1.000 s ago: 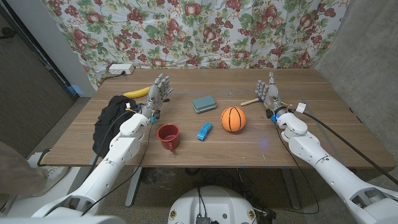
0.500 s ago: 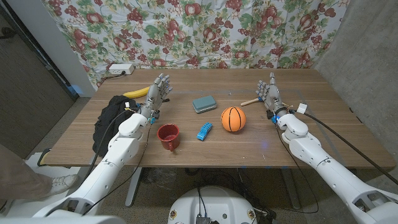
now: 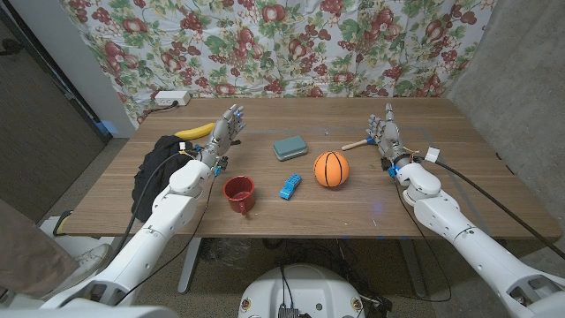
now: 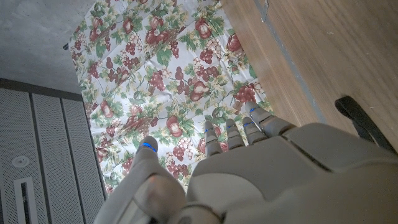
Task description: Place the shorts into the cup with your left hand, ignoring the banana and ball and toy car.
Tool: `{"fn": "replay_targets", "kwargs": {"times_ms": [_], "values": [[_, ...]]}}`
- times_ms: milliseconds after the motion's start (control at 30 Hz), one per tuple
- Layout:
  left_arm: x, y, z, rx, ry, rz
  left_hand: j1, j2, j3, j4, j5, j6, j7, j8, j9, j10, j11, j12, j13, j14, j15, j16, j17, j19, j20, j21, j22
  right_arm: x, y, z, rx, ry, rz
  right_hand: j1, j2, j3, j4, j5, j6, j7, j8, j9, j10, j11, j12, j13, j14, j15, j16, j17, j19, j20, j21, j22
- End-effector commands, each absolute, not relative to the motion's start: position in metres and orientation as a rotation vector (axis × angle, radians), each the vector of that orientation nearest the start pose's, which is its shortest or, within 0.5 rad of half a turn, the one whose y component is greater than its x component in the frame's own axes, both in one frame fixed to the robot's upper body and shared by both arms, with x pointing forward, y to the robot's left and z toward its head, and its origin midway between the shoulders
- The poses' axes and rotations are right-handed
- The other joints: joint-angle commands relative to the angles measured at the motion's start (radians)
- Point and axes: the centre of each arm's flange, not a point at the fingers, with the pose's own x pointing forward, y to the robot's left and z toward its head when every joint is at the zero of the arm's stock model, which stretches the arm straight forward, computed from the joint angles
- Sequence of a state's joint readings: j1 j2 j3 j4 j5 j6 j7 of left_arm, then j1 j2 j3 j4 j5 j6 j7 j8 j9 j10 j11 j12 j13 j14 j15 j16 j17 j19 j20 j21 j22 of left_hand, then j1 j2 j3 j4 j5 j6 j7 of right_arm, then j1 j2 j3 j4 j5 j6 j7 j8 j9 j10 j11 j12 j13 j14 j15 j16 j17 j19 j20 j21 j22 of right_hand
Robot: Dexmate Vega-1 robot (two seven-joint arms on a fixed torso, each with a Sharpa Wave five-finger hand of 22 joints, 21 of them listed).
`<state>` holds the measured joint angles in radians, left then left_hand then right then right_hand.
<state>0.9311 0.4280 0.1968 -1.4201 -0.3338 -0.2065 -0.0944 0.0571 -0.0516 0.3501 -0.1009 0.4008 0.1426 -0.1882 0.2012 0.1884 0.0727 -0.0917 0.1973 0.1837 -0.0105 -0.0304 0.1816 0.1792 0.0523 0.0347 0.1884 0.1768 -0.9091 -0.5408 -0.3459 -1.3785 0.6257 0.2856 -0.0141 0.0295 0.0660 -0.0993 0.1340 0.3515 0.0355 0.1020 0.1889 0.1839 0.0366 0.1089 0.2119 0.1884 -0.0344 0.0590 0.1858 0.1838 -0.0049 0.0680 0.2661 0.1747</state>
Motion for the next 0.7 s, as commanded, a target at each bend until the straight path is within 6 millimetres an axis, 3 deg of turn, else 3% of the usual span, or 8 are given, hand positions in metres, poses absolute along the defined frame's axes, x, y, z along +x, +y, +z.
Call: {"fn": "replay_targets", "kwargs": {"times_ms": [33,300,700], "values": [[0.623,0.285,-0.015,0.258,-0.645,-0.156,0.005,-0.003,0.003,-0.006,-0.002,0.005,-0.016,0.0,0.003,0.017,-0.027,0.013,0.005,-0.002,-0.006,0.007,0.003,-0.001,0.029,0.0,0.001,0.637,-0.3,-0.04,0.015,-0.591,0.18,0.006,0.011,-0.001,-0.005,0.004,0.002,0.003,0.004,0.003,-0.006,0.003,0.004,0.001,-0.002,0.012,0.003,0.003,0.002,0.008,-0.005,0.004],[0.614,0.284,-0.008,0.302,-0.672,-0.131,0.005,-0.003,0.003,-0.008,-0.003,0.014,-0.022,0.003,0.003,0.035,-0.035,0.018,0.005,0.0,-0.007,0.008,0.003,-0.016,0.051,-0.003,0.001,0.641,-0.297,-0.039,0.01,-0.597,0.192,0.007,0.011,-0.002,-0.006,0.004,-0.001,-0.01,0.003,0.003,-0.008,-0.003,0.003,0.001,0.001,0.03,0.004,0.003,0.004,0.029,-0.01,0.005],[0.603,0.289,-0.006,0.373,-0.689,-0.083,0.008,0.006,0.007,-0.009,-0.002,0.028,-0.031,0.005,0.002,0.047,-0.034,0.017,0.004,-0.012,-0.016,0.004,0.002,-0.064,0.076,-0.012,0.001,0.644,-0.291,-0.035,-0.014,-0.586,0.208,0.008,0.011,-0.003,-0.007,0.004,-0.002,-0.024,0.003,0.003,-0.009,-0.01,0.003,0.001,0.003,0.036,0.004,0.002,0.006,0.034,-0.015,0.005]]}}
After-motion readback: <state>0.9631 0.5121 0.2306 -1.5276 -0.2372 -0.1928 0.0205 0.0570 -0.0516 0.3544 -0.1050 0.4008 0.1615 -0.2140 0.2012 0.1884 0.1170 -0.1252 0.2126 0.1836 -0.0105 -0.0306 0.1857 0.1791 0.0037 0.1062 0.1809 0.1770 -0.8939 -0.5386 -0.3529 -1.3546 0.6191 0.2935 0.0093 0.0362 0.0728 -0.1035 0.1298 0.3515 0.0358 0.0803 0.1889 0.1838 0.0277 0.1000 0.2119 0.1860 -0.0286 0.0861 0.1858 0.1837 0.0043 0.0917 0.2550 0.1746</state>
